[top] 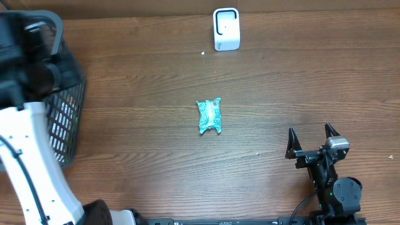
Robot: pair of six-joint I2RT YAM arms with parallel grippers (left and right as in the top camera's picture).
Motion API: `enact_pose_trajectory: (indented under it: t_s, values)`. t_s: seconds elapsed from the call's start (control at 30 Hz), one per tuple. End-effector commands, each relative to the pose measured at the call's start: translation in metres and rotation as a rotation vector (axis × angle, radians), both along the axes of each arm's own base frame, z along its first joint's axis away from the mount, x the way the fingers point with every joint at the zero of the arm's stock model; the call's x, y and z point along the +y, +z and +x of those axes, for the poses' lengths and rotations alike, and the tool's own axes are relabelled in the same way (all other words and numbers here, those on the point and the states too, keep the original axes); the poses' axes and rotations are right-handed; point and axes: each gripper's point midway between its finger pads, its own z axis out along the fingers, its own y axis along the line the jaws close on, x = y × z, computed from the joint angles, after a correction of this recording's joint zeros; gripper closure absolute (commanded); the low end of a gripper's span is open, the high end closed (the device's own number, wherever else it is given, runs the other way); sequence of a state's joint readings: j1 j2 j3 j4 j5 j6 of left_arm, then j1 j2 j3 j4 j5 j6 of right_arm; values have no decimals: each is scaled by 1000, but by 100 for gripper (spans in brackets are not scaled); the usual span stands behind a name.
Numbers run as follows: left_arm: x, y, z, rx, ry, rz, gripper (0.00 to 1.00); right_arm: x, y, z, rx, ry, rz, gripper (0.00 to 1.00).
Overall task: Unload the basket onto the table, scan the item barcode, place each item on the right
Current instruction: 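Lower the green packet onto the table and open the left gripper, then reach the left gripper back into the basket and grasp the white tube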
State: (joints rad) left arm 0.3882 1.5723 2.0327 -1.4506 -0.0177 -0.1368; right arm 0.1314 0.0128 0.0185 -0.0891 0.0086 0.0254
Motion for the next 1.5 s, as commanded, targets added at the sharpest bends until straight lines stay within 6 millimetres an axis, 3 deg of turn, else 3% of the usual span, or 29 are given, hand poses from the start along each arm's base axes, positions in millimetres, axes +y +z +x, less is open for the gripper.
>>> enact_pose_trajectory:
  t_s: [0.0, 0.1, 0.2, 0.43, 0.5, 0.73, 1.0, 1.47]
  values:
    - [41, -16, -13, 18, 150, -90, 32, -2, -1, 0, -8, -11, -3, 0]
    - [72, -32, -23, 49, 259, -130, 33, -2, -1, 0, -8, -11, -3, 0]
    - [89, -45, -27, 76, 311, -153, 35, -2, -1, 0, -8, -11, -3, 0]
    - [108, -81, -20, 166, 353, -194, 34, -2, -1, 0, -8, -11, -3, 0]
    - [115, -109, -14, 238, 360, -220, 33, -2, -1, 0, -8, -11, -3, 0]
    - [124, -159, -11, 383, 323, -251, 29, -2, -1, 0, -8, -11, -3, 0]
    - [115, -211, -18, 566, 224, -345, 29, -2, -1, 0, -8, -11, -3, 0]
    - [117, -261, -9, 643, 157, -379, 27, -2, -1, 0, -8, -11, -3, 0]
